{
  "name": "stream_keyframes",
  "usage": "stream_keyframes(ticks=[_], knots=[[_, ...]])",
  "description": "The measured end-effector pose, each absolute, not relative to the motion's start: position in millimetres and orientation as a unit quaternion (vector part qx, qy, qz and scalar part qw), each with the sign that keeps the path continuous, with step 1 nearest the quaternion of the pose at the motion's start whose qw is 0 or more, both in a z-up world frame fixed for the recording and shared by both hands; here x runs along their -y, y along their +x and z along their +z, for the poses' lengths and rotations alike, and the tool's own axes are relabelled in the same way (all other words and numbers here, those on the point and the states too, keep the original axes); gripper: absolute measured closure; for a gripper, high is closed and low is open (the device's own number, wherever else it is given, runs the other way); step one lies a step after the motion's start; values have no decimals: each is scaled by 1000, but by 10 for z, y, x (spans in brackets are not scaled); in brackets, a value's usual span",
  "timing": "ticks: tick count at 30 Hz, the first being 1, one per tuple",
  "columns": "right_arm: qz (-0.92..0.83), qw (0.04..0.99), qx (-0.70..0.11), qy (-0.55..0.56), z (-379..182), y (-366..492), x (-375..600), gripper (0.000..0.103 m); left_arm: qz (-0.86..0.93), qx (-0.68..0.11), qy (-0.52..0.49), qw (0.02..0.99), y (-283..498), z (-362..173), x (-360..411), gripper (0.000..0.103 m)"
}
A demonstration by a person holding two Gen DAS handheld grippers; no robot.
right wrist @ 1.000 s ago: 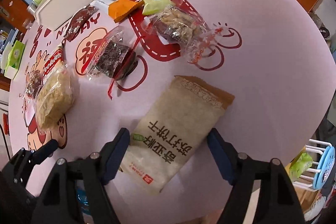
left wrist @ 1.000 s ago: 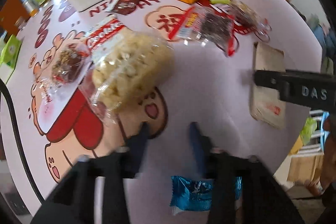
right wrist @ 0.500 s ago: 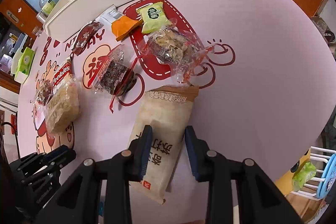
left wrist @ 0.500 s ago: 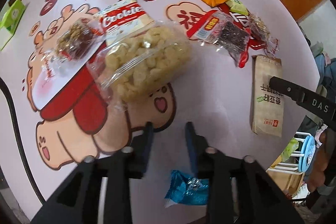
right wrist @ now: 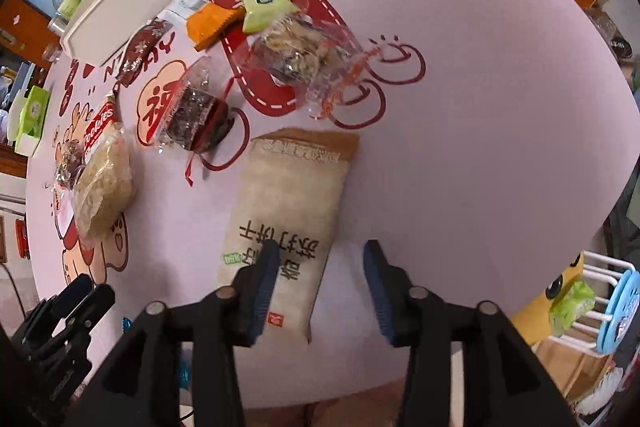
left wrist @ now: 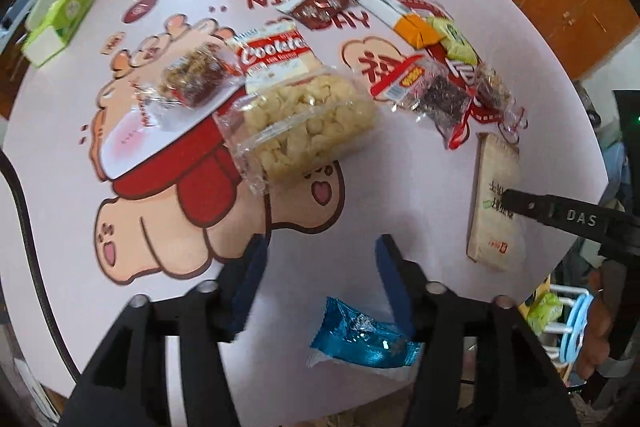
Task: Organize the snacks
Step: 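Grasp the blue candy with the left tool while the right tool grasps the beige biscuit packet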
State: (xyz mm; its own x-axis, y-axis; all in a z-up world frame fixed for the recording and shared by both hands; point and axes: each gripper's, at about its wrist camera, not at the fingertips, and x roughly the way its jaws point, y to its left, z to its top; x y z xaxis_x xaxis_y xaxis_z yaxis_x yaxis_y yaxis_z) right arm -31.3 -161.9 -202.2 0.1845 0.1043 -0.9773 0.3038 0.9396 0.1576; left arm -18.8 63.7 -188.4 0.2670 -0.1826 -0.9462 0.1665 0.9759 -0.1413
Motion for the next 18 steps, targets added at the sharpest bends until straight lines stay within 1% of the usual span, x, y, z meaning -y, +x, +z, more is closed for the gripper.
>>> stream_keyframes(ticks=[2,4,6,8,9,11,12,18], knots=[[-38,745,-645,165,-2056,-232,1575,56,-90,-593,-17,800,-235,-1838,-624,40],[-25,739,-652,165,-2081,-163,1537,52,-77,-598,-31,797,-271,-1855,-585,40],[-16,733,-661,158,-2106,-88,1472,37,-66,-602,-32,795,-322,-1890,-537,40],[-13,736,-664,130,-2119,-24,1355,30,-49,-609,-33,791,-375,-1926,-519,40],[-9,740,-665,99,-2126,4,1276,29,-40,-612,-40,789,-402,-1939,-515,40],[2,744,-667,38,-2140,22,1123,30,-26,-613,-53,788,-459,-1945,-529,40],[12,750,-662,-3,-2141,9,1029,35,-17,-613,-57,788,-483,-1946,-534,40],[75,753,-652,-54,-2129,-52,1000,41,30,-627,-103,772,-597,-2065,-607,40]])
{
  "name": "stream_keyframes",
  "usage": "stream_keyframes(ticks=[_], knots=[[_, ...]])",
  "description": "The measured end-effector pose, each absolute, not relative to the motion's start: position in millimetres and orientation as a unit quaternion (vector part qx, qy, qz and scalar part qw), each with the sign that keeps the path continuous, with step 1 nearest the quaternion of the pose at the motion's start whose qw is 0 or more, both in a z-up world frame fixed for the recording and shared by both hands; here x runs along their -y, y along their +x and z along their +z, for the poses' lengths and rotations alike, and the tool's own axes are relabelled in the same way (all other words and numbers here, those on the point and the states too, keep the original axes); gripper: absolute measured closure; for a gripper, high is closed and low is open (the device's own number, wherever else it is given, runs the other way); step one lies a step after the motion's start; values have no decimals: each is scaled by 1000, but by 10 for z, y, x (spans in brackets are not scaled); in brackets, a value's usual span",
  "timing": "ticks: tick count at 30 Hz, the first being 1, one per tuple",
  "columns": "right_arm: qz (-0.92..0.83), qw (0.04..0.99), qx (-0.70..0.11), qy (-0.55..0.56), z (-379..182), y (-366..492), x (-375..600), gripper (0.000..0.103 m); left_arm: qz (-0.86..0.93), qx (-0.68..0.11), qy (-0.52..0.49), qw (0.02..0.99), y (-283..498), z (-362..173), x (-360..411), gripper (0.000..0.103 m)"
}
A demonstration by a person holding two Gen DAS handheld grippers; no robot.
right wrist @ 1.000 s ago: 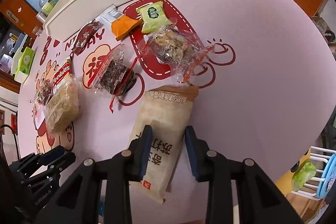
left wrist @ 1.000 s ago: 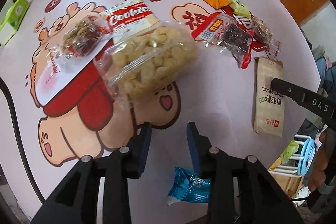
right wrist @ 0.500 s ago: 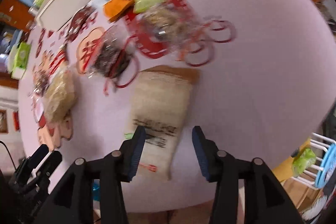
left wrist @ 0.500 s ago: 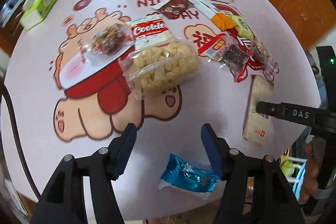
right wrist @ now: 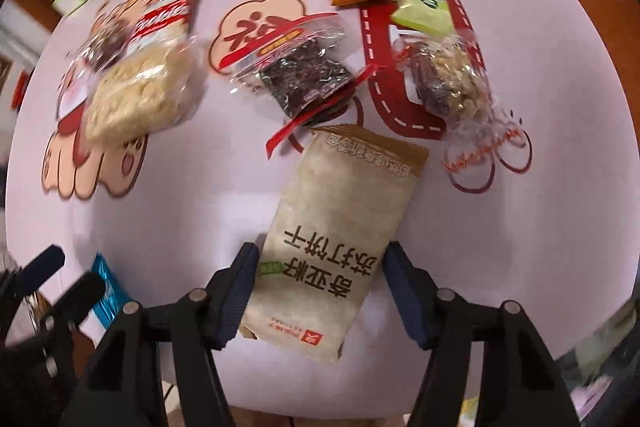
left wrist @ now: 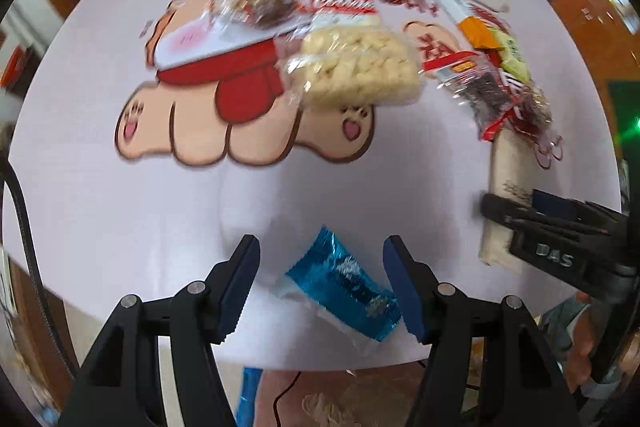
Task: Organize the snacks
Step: 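Grasp the blue candy with the left tool while the right tool grasps the beige biscuit packet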
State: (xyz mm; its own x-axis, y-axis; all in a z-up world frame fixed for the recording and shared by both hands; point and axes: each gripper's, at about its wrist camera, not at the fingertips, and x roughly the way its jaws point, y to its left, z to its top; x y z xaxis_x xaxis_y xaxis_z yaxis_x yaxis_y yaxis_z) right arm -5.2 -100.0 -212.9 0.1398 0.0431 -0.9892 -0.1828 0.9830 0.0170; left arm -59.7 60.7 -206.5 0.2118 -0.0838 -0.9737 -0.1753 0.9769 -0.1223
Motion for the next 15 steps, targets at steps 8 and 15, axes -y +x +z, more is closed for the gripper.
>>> stream_keyframes(ticks=[8,15], knots=[[105,750,-649,-64,-2112,-34,1361,41,74,-651,-143,742,-714,-2284,-532,39],[146,747,-644,-72,-2066,-52,1611,41,118,-656,-149,730,-797,-2298,-390,39]])
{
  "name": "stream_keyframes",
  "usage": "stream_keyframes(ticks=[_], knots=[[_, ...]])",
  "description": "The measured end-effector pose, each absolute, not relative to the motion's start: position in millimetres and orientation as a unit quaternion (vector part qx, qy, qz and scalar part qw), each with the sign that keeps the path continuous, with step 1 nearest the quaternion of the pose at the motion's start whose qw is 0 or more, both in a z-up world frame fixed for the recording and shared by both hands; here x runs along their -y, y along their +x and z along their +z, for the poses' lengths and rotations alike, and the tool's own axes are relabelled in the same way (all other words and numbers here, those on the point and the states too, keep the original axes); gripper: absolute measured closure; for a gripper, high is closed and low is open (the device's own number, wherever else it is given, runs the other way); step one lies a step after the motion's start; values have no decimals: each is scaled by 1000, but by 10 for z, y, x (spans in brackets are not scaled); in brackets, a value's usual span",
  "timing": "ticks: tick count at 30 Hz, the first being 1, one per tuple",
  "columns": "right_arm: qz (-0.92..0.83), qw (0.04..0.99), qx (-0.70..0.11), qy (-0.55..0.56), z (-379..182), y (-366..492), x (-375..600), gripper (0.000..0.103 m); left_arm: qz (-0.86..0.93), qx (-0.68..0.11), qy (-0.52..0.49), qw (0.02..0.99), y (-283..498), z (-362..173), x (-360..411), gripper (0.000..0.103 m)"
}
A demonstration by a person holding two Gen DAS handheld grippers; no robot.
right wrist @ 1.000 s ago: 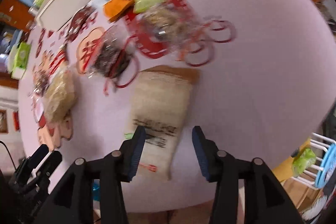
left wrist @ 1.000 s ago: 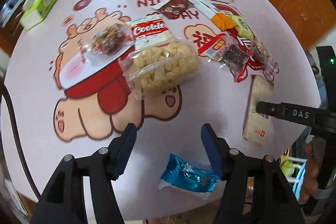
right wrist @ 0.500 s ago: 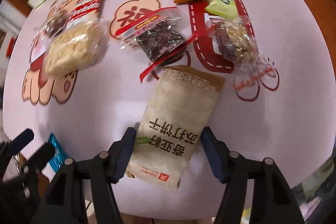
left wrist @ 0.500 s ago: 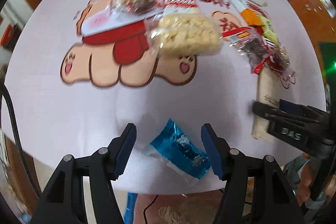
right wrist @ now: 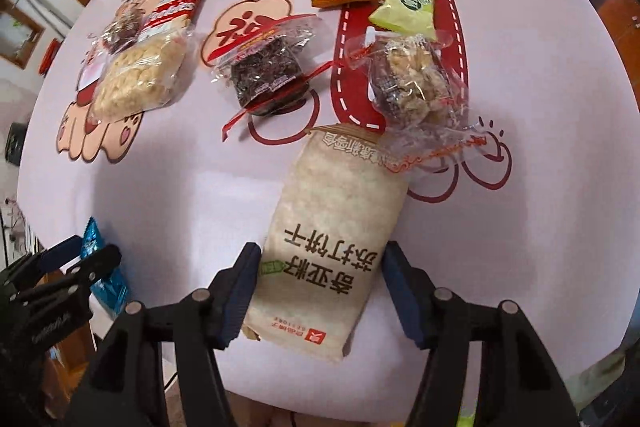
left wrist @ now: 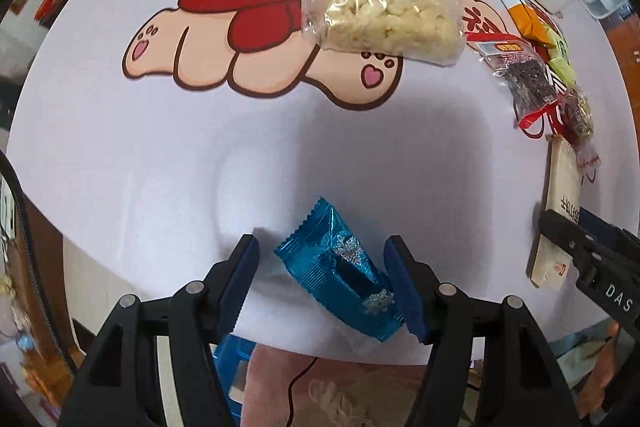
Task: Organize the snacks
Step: 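Grasp the blue candy with the left tool while the right tool grasps the beige biscuit packet, then drop the blue candy and biscuit packet into the tray, open both tools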
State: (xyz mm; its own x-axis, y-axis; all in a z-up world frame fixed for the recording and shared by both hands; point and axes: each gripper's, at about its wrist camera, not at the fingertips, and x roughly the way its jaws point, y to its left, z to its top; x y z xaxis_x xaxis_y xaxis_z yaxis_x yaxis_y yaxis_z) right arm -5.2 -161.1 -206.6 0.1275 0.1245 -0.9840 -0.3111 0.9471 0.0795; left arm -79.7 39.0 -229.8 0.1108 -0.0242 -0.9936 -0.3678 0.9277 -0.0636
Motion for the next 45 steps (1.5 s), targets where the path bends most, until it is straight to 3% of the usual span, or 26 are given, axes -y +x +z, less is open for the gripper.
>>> stream_keyframes(ticks=[5,8,13,14,16,17,18,24,32,38,45], knots=[[168,742,-645,-75,-2033,-59,1729,41,147,-650,-151,730,-915,-2233,-321,38],[180,737,-647,-76,-2065,-31,1718,41,170,-652,-156,723,-1019,-2199,-329,24],[195,732,-648,-75,-2033,-143,1693,41,176,-666,-191,700,-1137,-2292,-347,24],[199,731,-648,-74,-2028,-157,1699,41,178,-667,-195,696,-1155,-2319,-339,25],[203,729,-649,-72,-2033,-174,1693,41,180,-658,-180,709,-1163,-2289,-282,39],[205,728,-650,-69,-2026,-184,1712,41,174,-652,-172,717,-1151,-2259,-243,63],[207,728,-650,-66,-2010,-189,1726,41,165,-650,-164,724,-1144,-2220,-197,76],[227,750,-621,-29,-1738,-159,1884,41,111,-639,-176,741,-1124,-2045,-39,77],[231,789,-569,17,-1250,-26,2024,42,81,-574,-140,803,-728,-1174,-98,78],[208,831,-515,16,-701,445,1974,43,51,-507,-78,857,238,-409,-189,77],[159,873,-461,-9,-36,1639,1704,43,6,-450,10,893,1728,193,-375,77]])
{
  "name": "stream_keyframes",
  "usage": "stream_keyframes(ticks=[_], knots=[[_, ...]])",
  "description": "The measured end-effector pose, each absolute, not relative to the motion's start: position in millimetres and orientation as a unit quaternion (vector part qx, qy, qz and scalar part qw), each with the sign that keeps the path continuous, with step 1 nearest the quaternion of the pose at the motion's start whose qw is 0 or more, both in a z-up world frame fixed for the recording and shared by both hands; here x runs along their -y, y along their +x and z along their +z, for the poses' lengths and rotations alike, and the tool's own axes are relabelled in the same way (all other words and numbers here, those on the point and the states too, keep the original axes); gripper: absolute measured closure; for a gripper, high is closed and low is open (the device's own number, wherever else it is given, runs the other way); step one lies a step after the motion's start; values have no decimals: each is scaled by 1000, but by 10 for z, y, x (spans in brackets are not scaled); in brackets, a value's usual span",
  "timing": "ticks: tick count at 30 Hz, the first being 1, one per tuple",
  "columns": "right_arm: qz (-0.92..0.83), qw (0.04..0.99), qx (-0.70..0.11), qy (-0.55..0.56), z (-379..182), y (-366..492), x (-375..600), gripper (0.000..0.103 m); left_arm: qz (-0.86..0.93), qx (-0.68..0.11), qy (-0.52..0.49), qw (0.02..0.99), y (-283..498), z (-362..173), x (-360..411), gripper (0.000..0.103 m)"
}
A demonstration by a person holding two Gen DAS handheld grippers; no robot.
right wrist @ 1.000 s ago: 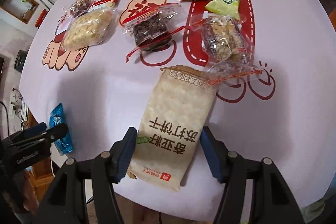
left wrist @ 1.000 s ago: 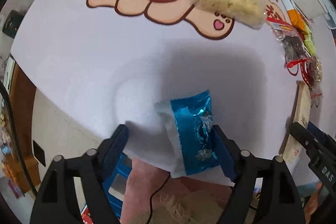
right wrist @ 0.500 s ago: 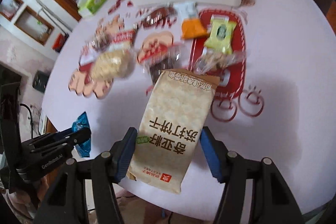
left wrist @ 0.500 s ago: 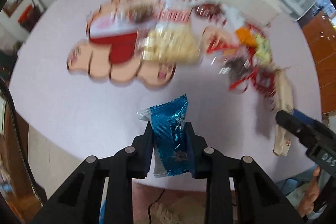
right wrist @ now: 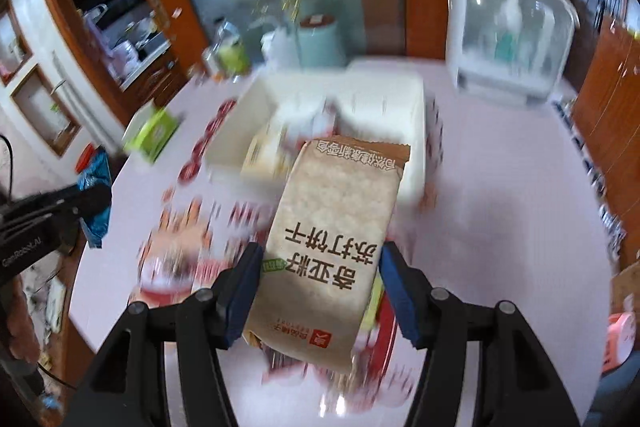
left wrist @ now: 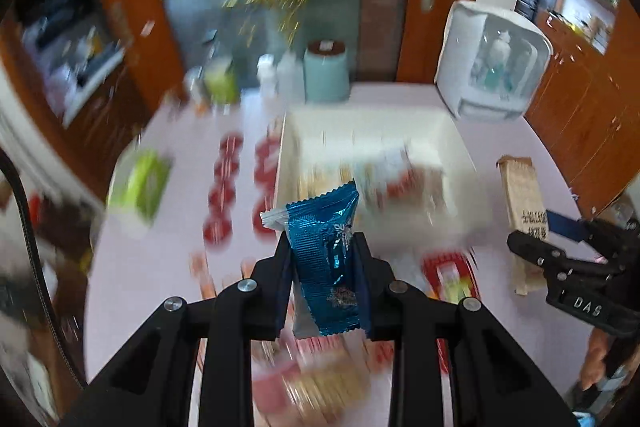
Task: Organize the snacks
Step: 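Drop the blue candy and biscuit packet into the tray, open both tools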
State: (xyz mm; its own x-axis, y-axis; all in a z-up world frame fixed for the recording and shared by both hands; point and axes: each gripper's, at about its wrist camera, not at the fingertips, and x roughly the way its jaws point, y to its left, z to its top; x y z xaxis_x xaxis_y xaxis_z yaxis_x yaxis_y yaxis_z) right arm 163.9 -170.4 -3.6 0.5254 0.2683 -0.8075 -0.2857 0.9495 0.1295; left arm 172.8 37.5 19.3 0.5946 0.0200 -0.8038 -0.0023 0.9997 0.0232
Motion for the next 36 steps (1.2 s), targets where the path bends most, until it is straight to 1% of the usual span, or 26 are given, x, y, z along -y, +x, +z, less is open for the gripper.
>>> stream_keyframes(ticks=[3,5,7,8,9,10,11,13,15,16,19,23,36], knots=[[144,872,-467,0,-3,2300,1551,43,-17,-451,24,892,2427,131,-447,77],[135,867,-480,8,-91,2730,1464,43,-27,-458,26,888,2892,-11,-483,76],[121,861,-494,18,-219,3072,1408,42,-37,-468,23,882,3308,-210,-522,68],[110,857,-504,21,-337,3240,1382,42,-42,-474,19,879,3435,-295,-524,43],[92,849,-519,29,-477,3449,1379,42,-48,-487,9,872,3641,-426,-552,14],[82,844,-529,37,-561,3535,1388,41,-50,-492,0,869,3728,-510,-553,8],[67,836,-542,59,-678,3665,1428,41,-51,-497,-16,866,3844,-603,-590,8],[59,832,-544,90,-772,3755,1486,35,-53,-513,-38,856,3950,-762,-634,8],[54,837,-536,98,-799,3797,1513,20,-56,-526,-59,846,4028,-899,-684,8],[50,840,-533,92,-796,3801,1513,19,-56,-528,-60,845,4004,-957,-692,8],[45,846,-526,73,-755,3789,1511,18,-53,-528,-46,846,3994,-1016,-719,8],[40,850,-521,68,-675,3753,1531,18,-53,-512,-38,857,3909,-900,-775,8],[78,866,-491,53,-159,3239,1344,18,-44,-448,-13,893,3197,-98,-860,8]])
